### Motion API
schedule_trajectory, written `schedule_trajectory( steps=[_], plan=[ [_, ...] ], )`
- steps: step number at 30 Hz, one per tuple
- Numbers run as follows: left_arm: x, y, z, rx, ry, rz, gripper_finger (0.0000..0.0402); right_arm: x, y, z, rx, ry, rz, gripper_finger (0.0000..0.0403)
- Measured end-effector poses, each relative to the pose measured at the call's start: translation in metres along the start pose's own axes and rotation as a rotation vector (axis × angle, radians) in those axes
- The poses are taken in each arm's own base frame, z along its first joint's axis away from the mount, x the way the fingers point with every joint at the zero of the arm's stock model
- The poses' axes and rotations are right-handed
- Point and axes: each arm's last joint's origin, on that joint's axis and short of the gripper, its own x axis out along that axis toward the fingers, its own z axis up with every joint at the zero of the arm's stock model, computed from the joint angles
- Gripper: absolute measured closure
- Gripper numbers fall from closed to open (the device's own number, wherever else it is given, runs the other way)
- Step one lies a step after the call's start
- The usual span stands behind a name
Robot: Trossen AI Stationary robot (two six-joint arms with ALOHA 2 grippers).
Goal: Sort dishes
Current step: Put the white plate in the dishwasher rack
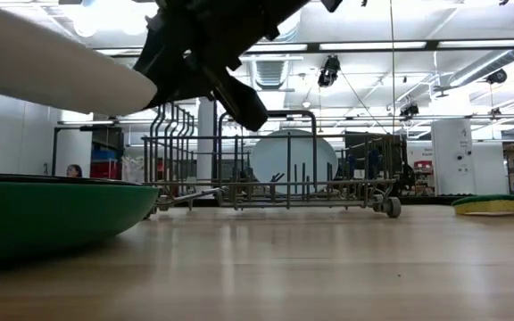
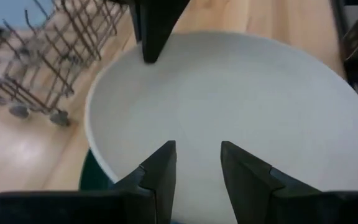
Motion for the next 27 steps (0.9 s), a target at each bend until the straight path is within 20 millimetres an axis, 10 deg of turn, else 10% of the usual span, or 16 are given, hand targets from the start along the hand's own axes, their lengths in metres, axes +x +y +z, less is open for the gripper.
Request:
schedule_trajectory(
  steps=[13,27],
  plan=[
    [-0.036,0.000,0.021,0.112,-0.108,0.009,0.0285,-0.037,0.008,0.014,-0.107,-0.019,-0.073,0.0403],
    [-0.031,0.014,0.010,0.329,-0.158,0.114,0.0285,-0.182,0.002,0.054,-0.388,-0.426,-0.736,0.0403]
  ],
)
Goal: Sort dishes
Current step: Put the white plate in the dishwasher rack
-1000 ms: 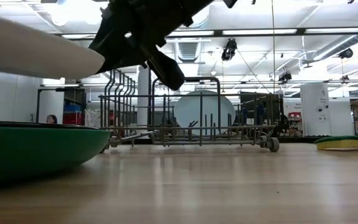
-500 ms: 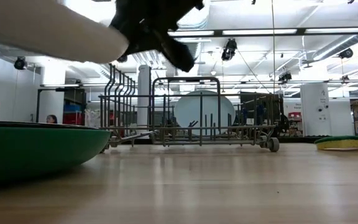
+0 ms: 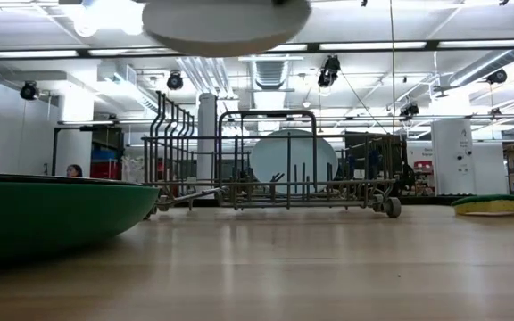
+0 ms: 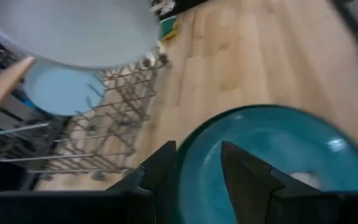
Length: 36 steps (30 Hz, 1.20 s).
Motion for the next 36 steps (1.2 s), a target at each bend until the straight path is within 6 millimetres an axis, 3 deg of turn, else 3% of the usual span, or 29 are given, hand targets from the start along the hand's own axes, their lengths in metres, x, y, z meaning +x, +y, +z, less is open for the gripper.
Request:
schedule_trajectory(
  steps=[5,11,19,27,36],
  plan=[
    [0.000,0.011,-0.003,0.089,0.012,0.068,0.0285,0.000,-0.033,0.013,-0.097,-0.105,-0.238,0.0403],
    [0.001,0.023,-0.006,0.164,0.015,0.112,0.0285,0.026,-0.055,0.015,-0.288,-0.102,-0.468,0.0403],
    [0.006,0.035,-0.014,0.124,-0.016,0.138,0.0285,0.068,-0.087,-0.010,-0.513,0.059,-0.614,0.0403],
    [0.013,0.036,-0.025,0.195,-0.015,0.168,0.0285,0.092,-0.102,-0.024,-0.459,0.188,-0.582,0.0403],
    [0.019,0.043,-0.016,0.384,-0.146,0.245,0.0285,0.094,-0.100,-0.026,-0.394,0.222,-0.518,0.0403]
  ],
)
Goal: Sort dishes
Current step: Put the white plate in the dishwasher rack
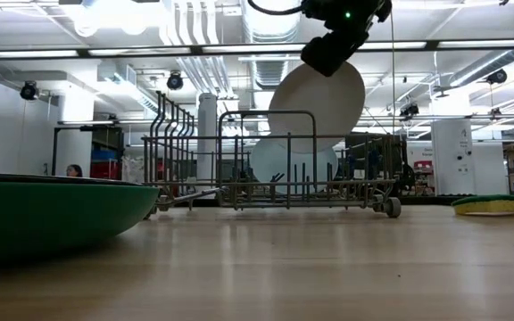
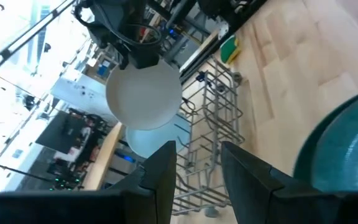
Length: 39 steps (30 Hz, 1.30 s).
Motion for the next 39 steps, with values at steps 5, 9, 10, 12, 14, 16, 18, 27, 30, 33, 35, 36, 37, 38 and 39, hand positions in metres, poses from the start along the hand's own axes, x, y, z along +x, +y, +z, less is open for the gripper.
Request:
schedule_trajectory(
  steps=[5,9,10,12,14,16,18,27,30,33,35,36,37,38,39],
  plan=[
    [0.003,0.006,0.000,-0.020,0.011,0.008,0.0285,0.000,0.000,-0.001,-0.006,-0.006,-0.014,0.0403],
    [0.004,0.011,0.000,-0.039,0.012,0.007,0.0285,-0.001,0.000,-0.001,-0.018,-0.012,-0.022,0.0403],
    [0.004,0.012,0.000,-0.043,0.012,0.006,0.0285,-0.002,0.000,-0.001,-0.033,-0.015,-0.022,0.0403],
    [0.004,0.013,0.000,-0.049,0.011,0.005,0.0285,-0.004,0.002,-0.003,-0.056,-0.021,-0.020,0.0403],
    [0.003,0.014,0.000,-0.052,0.011,0.004,0.0285,-0.007,0.006,-0.006,-0.085,-0.028,-0.018,0.0403],
    [0.003,0.015,0.000,-0.039,0.010,0.004,0.0285,-0.009,0.009,-0.008,-0.096,-0.034,-0.013,0.0403],
    [0.003,0.015,0.000,-0.034,0.011,0.004,0.0285,-0.010,0.013,-0.010,-0.096,-0.036,-0.011,0.0403],
    [0.003,0.016,0.000,-0.036,0.010,0.003,0.0285,-0.008,0.024,-0.013,-0.025,-0.022,0.003,0.0403],
    [0.003,0.016,0.000,-0.036,0.010,0.003,0.0285,-0.008,0.025,-0.014,0.018,-0.018,0.007,0.0403],
    [0.003,0.016,0.000,-0.036,0.010,0.003,0.0285,-0.010,0.023,-0.013,0.044,0.004,0.040,0.0403],
    [0.003,0.016,0.000,-0.036,0.010,0.003,0.0285,-0.012,0.017,-0.013,0.081,0.013,0.035,0.0403],
    [0.003,0.016,0.000,-0.036,0.010,0.003,0.0285,-0.013,0.013,-0.012,0.089,0.020,0.030,0.0403],
    [0.003,0.016,0.000,-0.036,0.010,0.003,0.0285,-0.015,0.008,-0.011,0.089,0.026,0.025,0.0403],
    [0.003,0.016,0.000,-0.036,0.010,0.003,0.0285,-0.017,0.002,-0.009,0.077,0.031,0.019,0.0403],
    [0.003,0.016,0.000,-0.037,0.009,0.004,0.0285,-0.020,-0.004,-0.007,0.055,0.034,0.015,0.0403]
  ],
)
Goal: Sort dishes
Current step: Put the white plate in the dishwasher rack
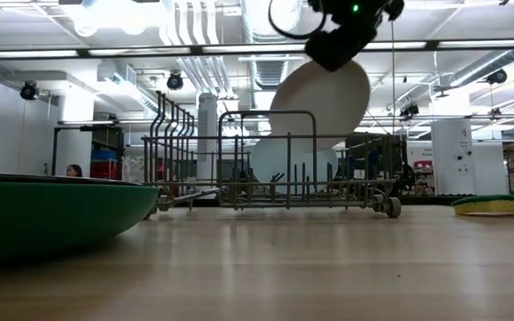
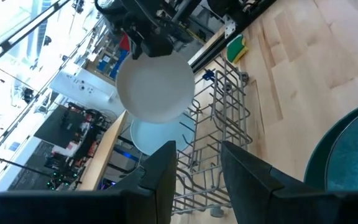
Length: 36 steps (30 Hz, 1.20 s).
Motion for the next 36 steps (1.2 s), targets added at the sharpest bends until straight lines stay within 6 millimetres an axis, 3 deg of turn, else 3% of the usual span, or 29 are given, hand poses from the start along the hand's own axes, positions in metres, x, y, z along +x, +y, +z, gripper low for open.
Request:
schedule_trajectory(
  steps=[3,8,15,19,23,30,36],
  plan=[
    [0.000,0.001,0.001,-0.017,-0.031,0.018,0.0285,-0.007,-0.019,0.007,-0.052,0.016,-0.003,0.0403],
    [0.006,0.012,0.004,-0.121,-0.121,0.093,0.0285,-0.020,-0.055,0.014,0.014,0.053,0.094,0.0403],
    [0.025,0.039,0.004,-0.286,-0.112,0.199,0.0285,-0.065,-0.104,-0.008,0.166,-0.162,0.156,0.0403],
    [0.040,0.051,0.006,-0.291,-0.048,0.269,0.0285,-0.092,-0.108,-0.030,0.259,-0.368,0.168,0.0403],
    [0.058,0.062,0.018,-0.230,0.034,0.343,0.0285,-0.106,-0.101,-0.047,0.319,-0.493,0.191,0.0403],
    [0.100,0.088,0.058,-0.037,0.226,0.455,0.0285,-0.110,-0.093,-0.056,0.386,-0.497,0.242,0.0403],
    [0.159,0.128,0.086,-0.064,0.496,0.405,0.0285,-0.107,-0.112,-0.056,0.405,-0.418,0.304,0.0403]
  ],
)
